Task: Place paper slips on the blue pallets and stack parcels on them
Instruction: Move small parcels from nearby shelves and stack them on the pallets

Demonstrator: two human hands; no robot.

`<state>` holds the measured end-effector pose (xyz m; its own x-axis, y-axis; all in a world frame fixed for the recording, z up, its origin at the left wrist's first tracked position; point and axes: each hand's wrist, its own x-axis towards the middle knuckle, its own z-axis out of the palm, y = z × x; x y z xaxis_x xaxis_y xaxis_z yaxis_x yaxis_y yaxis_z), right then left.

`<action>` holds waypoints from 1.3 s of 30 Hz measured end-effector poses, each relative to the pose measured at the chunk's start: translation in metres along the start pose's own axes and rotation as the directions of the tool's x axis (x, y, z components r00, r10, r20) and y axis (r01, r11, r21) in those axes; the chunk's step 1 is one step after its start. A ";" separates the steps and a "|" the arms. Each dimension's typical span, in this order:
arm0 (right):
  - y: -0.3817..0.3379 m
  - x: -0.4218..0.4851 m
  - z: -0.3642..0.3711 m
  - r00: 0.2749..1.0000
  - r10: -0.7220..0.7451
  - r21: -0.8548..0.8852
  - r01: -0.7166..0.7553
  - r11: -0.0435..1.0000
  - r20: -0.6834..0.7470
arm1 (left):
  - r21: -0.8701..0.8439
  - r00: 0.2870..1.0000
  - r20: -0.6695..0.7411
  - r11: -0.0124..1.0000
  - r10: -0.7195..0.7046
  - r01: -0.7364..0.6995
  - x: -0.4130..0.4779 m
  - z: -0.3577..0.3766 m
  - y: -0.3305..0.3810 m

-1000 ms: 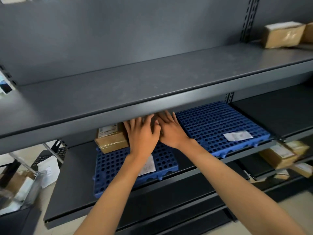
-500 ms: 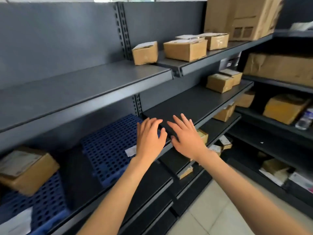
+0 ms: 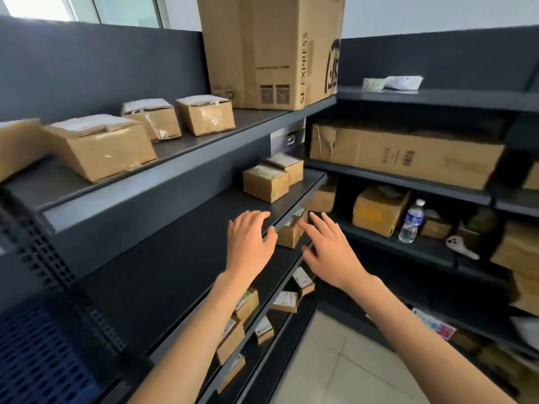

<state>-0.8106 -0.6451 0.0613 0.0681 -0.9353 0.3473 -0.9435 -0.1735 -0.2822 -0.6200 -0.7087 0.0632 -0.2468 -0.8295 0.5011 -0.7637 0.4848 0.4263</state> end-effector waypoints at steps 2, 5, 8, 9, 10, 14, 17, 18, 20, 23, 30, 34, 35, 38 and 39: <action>0.035 0.025 -0.006 0.999 0.022 0.028 -0.023 0.999 0.023 | -0.010 0.999 0.017 0.999 -0.036 0.036 0.036 0.029 0.008; 0.085 0.063 -0.012 0.998 0.031 0.069 -0.035 0.997 0.058 | -0.027 0.995 0.074 0.997 -0.064 0.066 0.088 0.063 0.020; 0.131 0.099 -0.011 0.995 0.070 0.125 -0.080 0.989 0.077 | -0.026 0.989 0.088 0.992 -0.120 0.123 0.132 0.091 0.029; 0.138 0.107 -0.010 0.993 0.084 0.139 -0.095 0.986 0.081 | -0.023 0.987 0.087 0.990 -0.134 0.137 0.137 0.095 0.028; 0.148 0.120 -0.007 0.993 0.086 0.152 -0.097 0.984 0.083 | -0.002 0.986 0.084 0.990 -0.143 0.144 0.146 0.102 0.028; 0.178 0.195 0.005 1.000 0.004 0.188 -0.007 0.982 0.019 | 0.124 0.978 0.034 0.972 -0.205 0.200 0.195 0.134 0.021; 0.194 0.259 0.020 0.994 -0.109 0.198 0.111 0.974 -0.023 | 0.240 0.953 -0.019 0.924 -0.302 0.297 0.235 0.161 0.014; 0.200 0.280 0.027 0.990 -0.138 0.199 0.140 0.970 -0.025 | 0.301 0.937 -0.026 0.891 -0.347 0.339 0.249 0.171 0.011; 0.212 0.320 0.039 0.983 -0.184 0.218 0.184 0.958 -0.023 | 0.388 0.881 -0.003 0.812 -0.472 0.436 0.276 0.185 0.002; 0.222 0.380 0.057 0.969 -0.246 0.211 0.241 0.947 -0.003 | 0.324 0.721 0.037 0.691 -0.692 0.647 0.314 0.197 -0.009; 0.205 0.467 0.115 0.904 -0.207 0.008 0.220 0.976 0.373 | 0.366 0.368 0.012 0.346 -0.930 0.864 0.361 0.201 -0.014; 0.199 0.474 0.129 0.858 -0.249 -0.038 0.297 0.954 0.448 | 0.495 0.289 0.029 0.265 -0.957 0.827 0.353 0.197 -0.025; 0.198 0.475 0.130 0.853 -0.258 -0.028 0.304 0.952 0.454 | 0.513 0.299 0.010 0.262 -0.954 0.818 0.349 0.196 -0.026; 0.193 0.471 0.124 0.857 -0.327 0.038 0.341 0.939 0.398 | 0.476 0.356 -0.057 0.288 -0.933 0.831 0.327 0.189 -0.026; 0.189 0.466 0.121 0.852 -0.373 0.069 0.375 0.924 0.368 | 0.465 0.350 -0.071 0.279 -0.934 0.840 0.315 0.183 -0.024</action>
<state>-0.9182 -1.1513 0.0618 0.5295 -0.8452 0.0718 -0.8243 -0.5327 -0.1918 -0.7887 -1.0329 0.0730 0.6695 -0.7233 -0.1695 -0.6981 -0.6905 0.1894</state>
